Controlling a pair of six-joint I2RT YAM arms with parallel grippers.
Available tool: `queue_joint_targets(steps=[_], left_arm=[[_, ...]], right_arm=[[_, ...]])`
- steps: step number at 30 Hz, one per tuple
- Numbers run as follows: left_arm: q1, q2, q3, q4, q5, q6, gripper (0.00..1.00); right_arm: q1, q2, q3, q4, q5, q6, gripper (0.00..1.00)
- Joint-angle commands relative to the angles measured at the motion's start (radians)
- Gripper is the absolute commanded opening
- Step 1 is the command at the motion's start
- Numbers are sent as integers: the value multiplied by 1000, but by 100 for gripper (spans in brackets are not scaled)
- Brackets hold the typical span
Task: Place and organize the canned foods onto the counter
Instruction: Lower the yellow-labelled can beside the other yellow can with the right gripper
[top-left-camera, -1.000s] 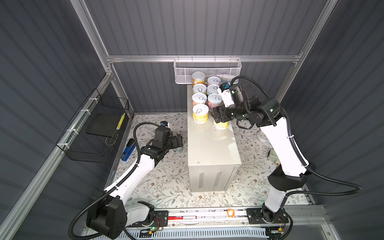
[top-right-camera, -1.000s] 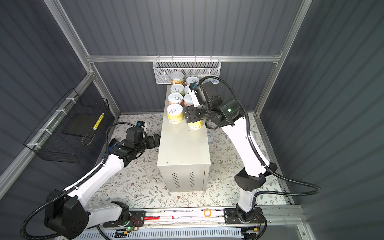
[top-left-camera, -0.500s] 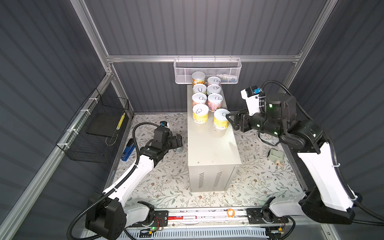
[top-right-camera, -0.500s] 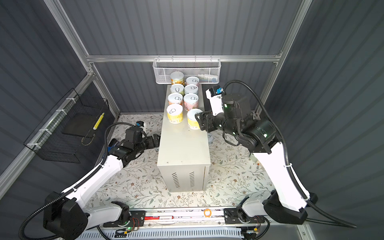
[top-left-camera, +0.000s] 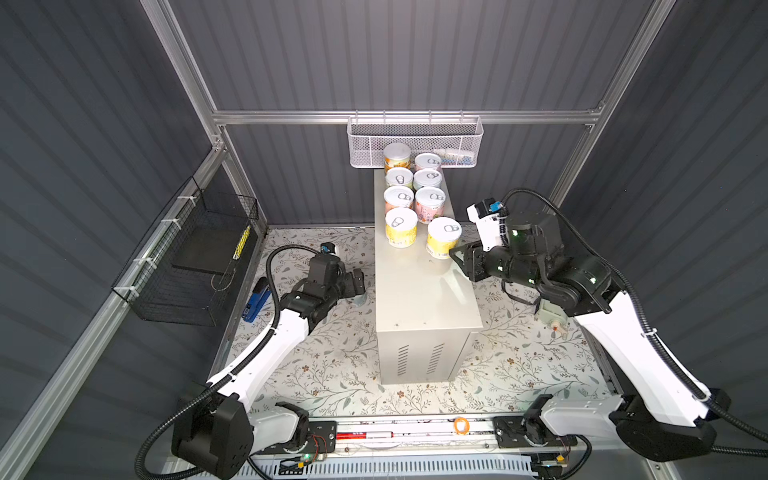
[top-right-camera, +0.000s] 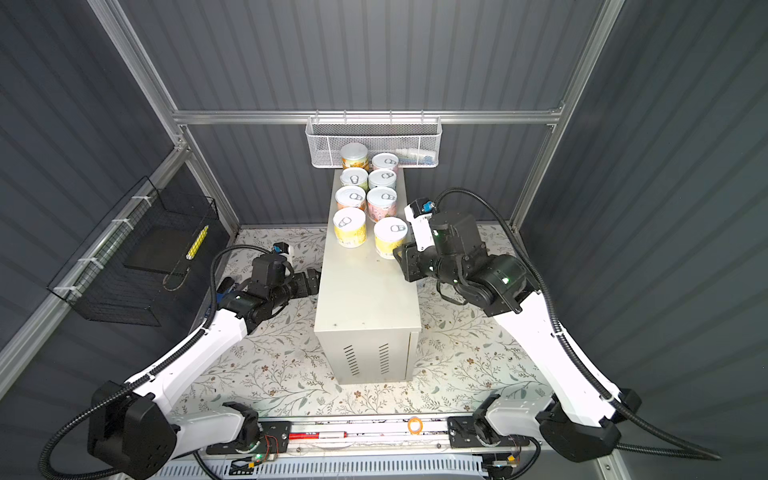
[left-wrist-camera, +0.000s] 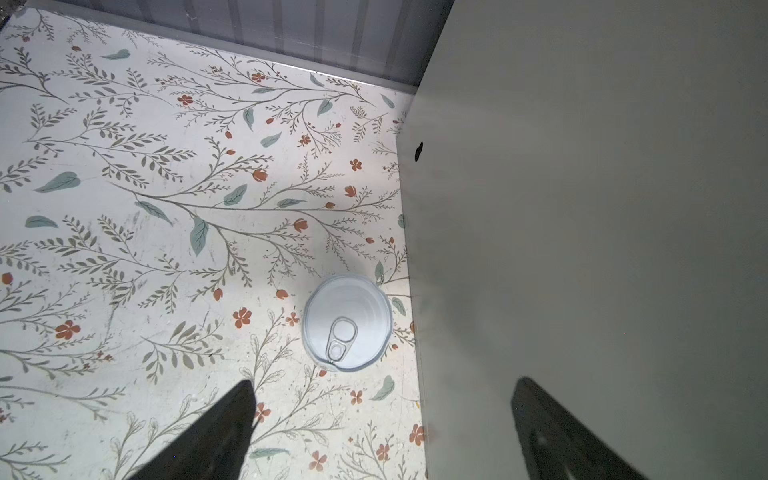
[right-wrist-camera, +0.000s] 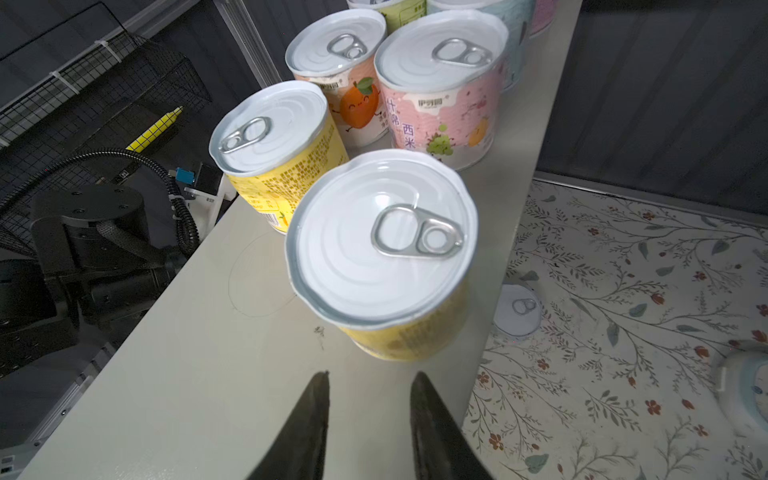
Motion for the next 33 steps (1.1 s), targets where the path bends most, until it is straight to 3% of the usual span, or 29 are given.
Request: queue_joint_targets(steps=[1, 33], left_arm=[[5, 10, 9, -3, 7, -9, 97], [5, 2, -14, -4, -22, 6, 97]], right_arm=[[2, -7, -6, 40, -10, 3, 37], [-29, 135, 42, 70, -35, -26, 45]])
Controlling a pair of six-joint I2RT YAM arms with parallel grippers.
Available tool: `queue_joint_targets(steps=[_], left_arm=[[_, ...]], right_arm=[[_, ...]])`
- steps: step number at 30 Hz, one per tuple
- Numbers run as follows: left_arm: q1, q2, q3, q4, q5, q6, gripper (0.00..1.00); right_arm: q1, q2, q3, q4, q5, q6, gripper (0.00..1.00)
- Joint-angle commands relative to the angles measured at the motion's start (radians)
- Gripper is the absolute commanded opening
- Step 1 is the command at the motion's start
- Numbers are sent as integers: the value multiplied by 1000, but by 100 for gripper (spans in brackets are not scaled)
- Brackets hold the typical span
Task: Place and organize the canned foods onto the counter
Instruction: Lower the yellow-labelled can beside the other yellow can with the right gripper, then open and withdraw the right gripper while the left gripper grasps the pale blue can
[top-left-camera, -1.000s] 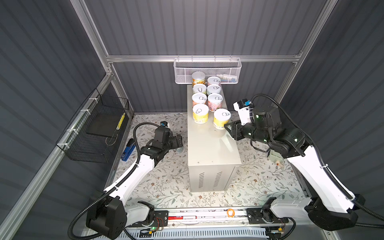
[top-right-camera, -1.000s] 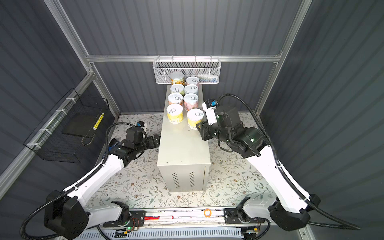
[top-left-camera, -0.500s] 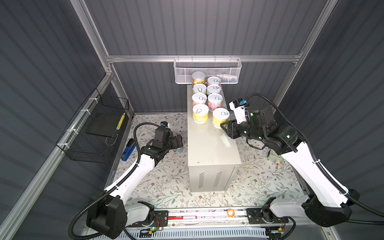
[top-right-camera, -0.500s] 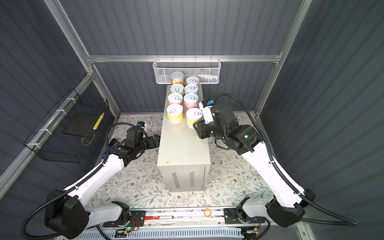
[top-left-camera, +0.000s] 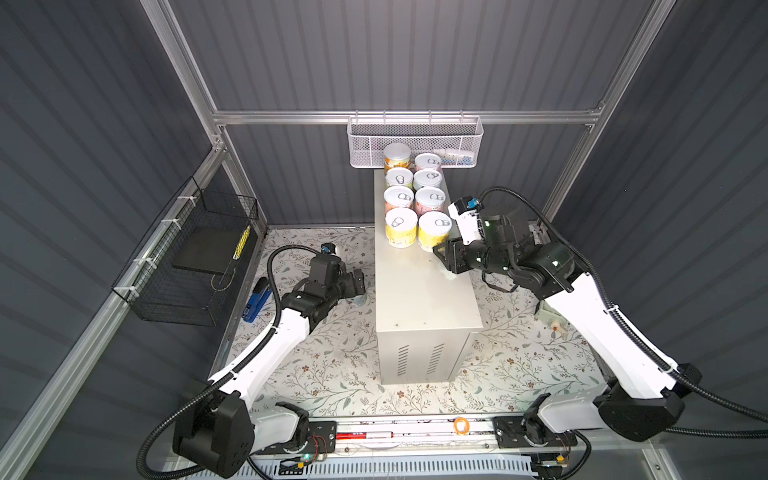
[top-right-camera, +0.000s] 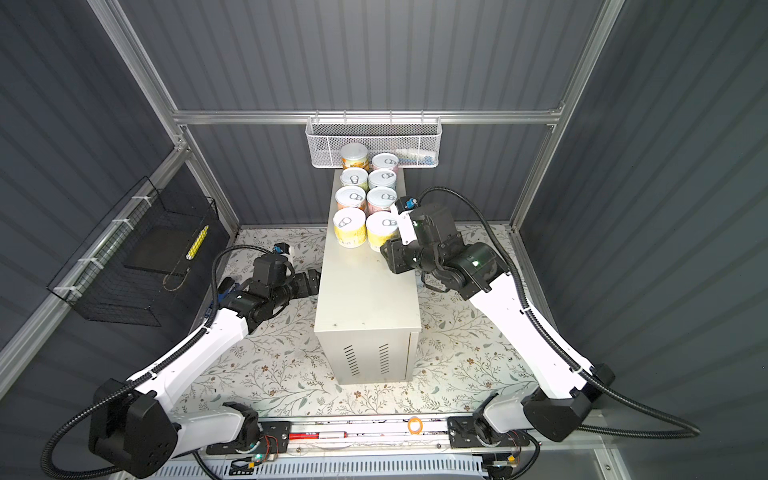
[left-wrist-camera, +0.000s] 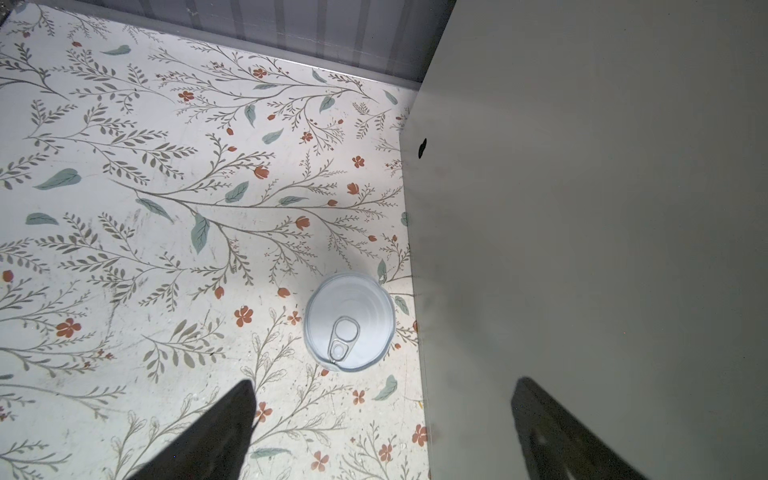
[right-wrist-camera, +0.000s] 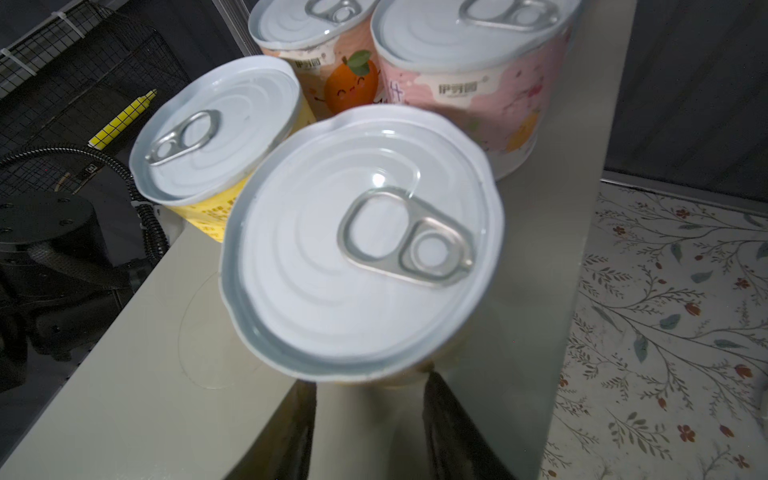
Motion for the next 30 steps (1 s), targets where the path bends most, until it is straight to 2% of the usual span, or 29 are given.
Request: queue_joint_targets(steps=[1, 20, 30], left_arm=[[5, -6, -14, -4, -13, 7, 97], [5, 16, -19, 9, -21, 14, 98], [5, 30, -18, 17, -32, 21, 99]], right_arm=[[-7, 11, 36, 12, 3, -14, 46], [-20, 73, 105, -12, 68, -24, 50], [-21, 25, 84, -2, -2, -16, 58]])
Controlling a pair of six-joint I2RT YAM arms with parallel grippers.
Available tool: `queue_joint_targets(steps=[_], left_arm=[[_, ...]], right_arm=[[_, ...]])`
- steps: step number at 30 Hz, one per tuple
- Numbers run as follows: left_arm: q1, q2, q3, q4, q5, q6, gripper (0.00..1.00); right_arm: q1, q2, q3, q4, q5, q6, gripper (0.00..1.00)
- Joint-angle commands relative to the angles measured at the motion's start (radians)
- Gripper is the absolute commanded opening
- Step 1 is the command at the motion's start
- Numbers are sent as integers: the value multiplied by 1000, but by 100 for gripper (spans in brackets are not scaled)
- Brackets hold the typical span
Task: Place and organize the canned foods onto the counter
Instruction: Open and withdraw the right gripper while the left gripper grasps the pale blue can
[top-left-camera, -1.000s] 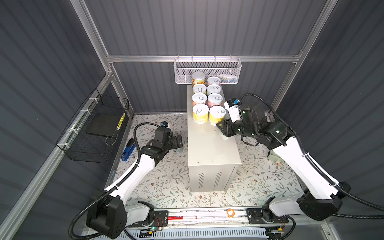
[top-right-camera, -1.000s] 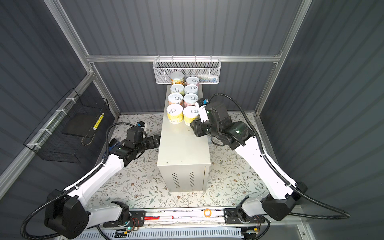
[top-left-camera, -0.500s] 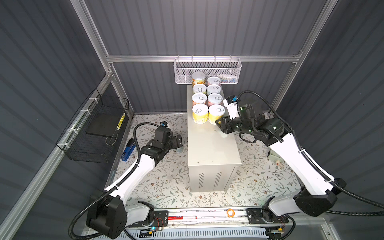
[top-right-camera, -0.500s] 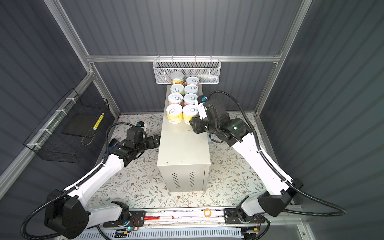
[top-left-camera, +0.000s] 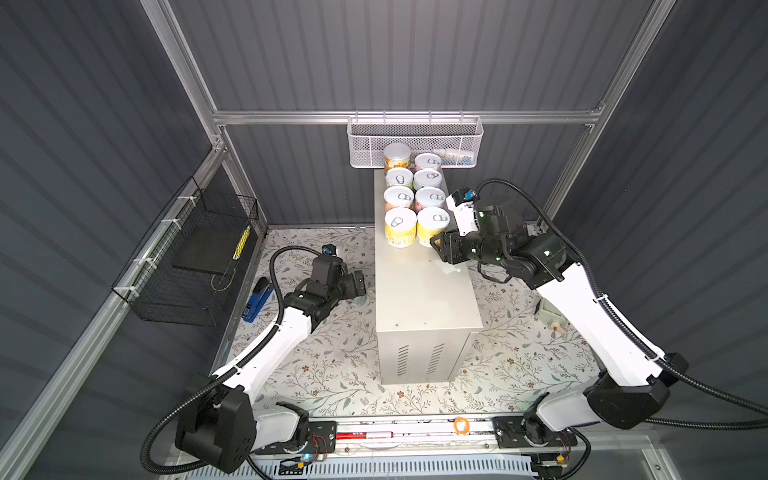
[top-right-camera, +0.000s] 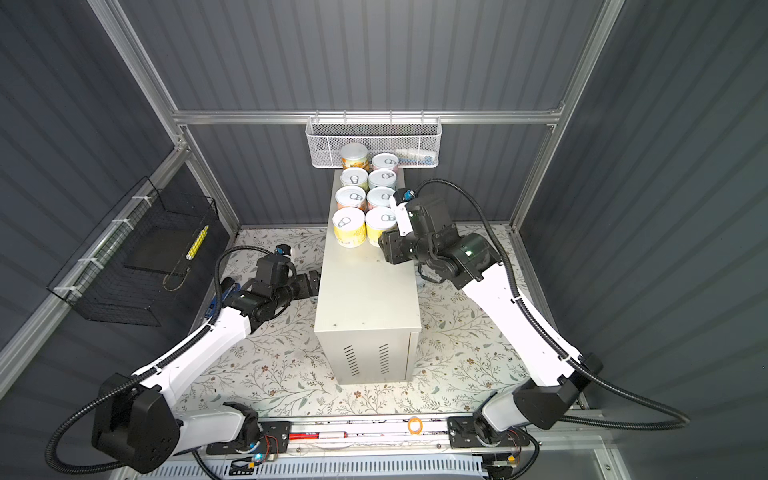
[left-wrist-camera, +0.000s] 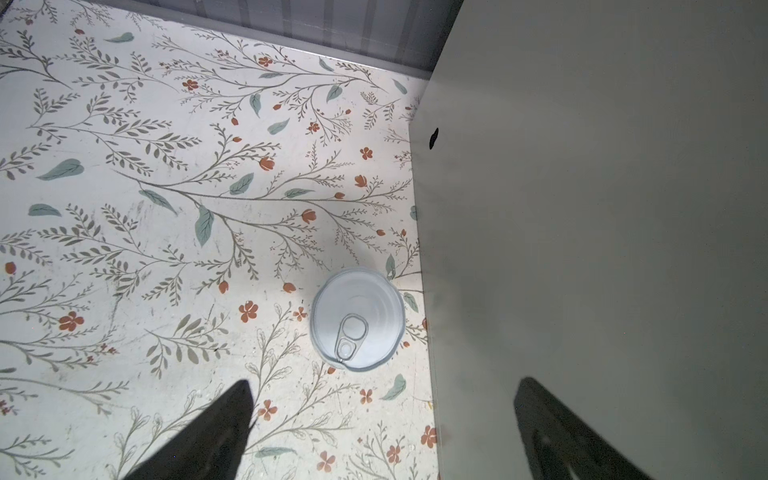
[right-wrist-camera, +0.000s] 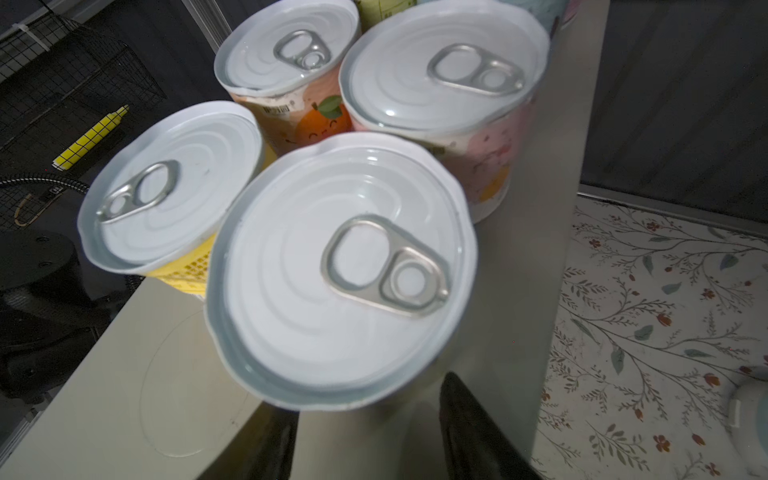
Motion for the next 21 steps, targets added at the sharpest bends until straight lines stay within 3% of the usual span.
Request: queue_joint_targets(steps=[1, 10, 16, 18, 21], left_arm=[[5, 3, -5, 6, -23, 21, 99], [5, 11, 20, -27, -45, 35, 99], [5, 15, 19, -36, -75, 25, 99], [5, 30, 13, -31, -83, 19, 99], [5, 68, 12, -15, -75, 14, 99]], right_arm=[[-2, -65, -9, 9, -39, -1, 59], [-2, -356, -169, 39, 10, 21, 84], [-15, -502, -379, 94, 223, 52, 94], [-53, -521, -445, 108, 256, 83, 96], [-167, -527, -536, 142, 195, 135, 97]])
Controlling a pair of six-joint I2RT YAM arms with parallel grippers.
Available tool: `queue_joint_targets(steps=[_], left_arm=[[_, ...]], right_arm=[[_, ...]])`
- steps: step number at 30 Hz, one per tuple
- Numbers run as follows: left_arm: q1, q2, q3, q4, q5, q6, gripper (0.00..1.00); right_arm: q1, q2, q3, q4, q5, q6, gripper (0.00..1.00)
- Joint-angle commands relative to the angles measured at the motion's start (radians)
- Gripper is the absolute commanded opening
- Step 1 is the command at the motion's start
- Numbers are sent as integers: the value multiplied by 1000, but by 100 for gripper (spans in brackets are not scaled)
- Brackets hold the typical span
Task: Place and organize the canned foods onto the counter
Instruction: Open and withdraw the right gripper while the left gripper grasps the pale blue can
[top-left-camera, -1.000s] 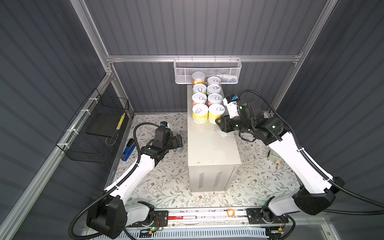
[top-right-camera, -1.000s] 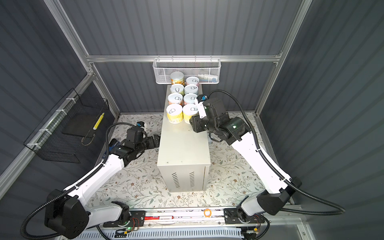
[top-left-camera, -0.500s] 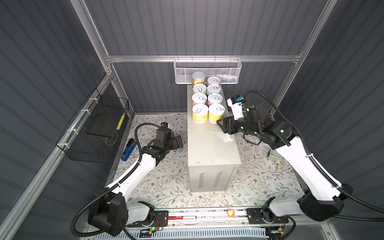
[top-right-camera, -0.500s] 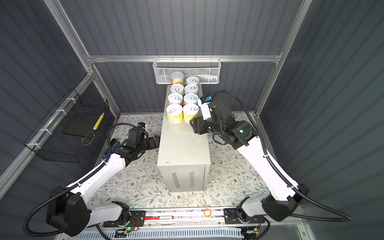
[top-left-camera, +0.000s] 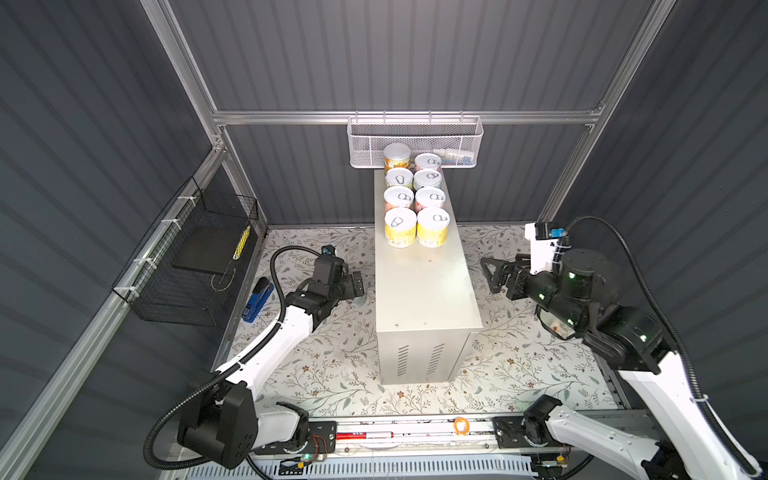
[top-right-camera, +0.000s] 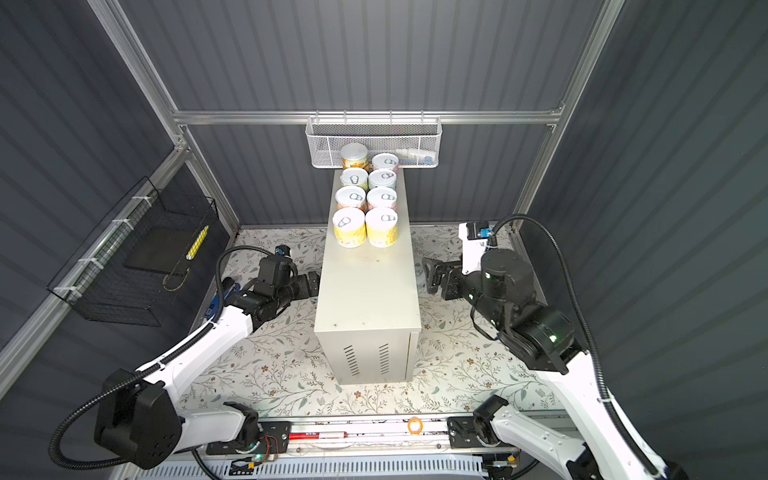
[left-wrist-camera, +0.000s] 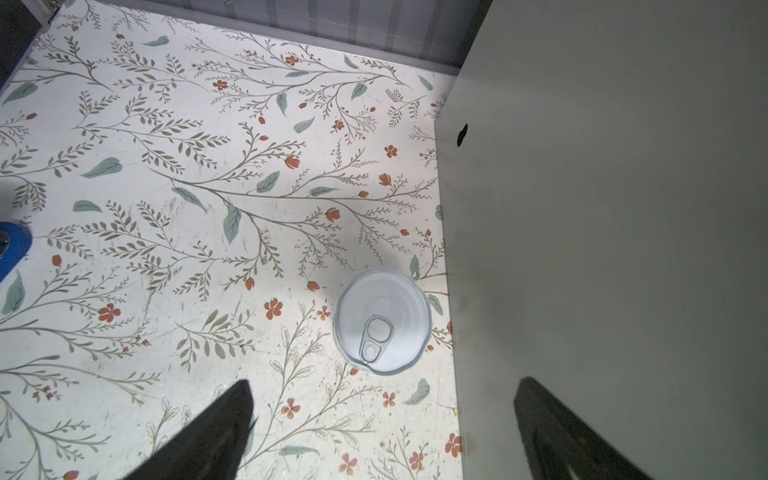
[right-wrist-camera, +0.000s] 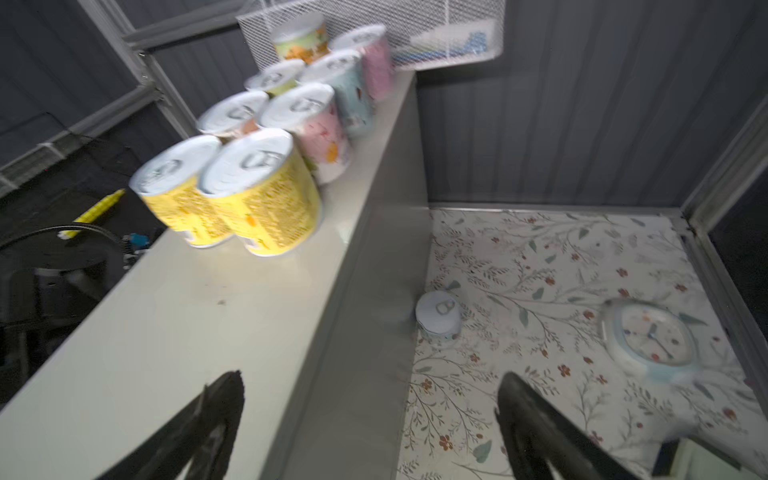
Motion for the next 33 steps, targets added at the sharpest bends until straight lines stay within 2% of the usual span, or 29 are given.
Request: queue_joint_targets(steps=[1, 3, 6, 13, 33], left_arm=[[5, 47, 6, 7, -1, 3, 99], [5, 69, -2, 39, 21, 6, 99], [5, 108, -11, 81, 41, 9, 99], [5, 229, 7, 135, 63, 0, 99], [5, 447, 68, 218, 5, 14, 97]], right_arm=[[-100, 11, -90, 55, -7, 70, 97], [-159, 10, -136, 87, -64, 86, 97], [-190, 18, -175, 110, -103, 92, 97], [-192, 30, -204, 116, -124, 108, 98], [-194, 27, -209, 123, -150, 120, 98]])
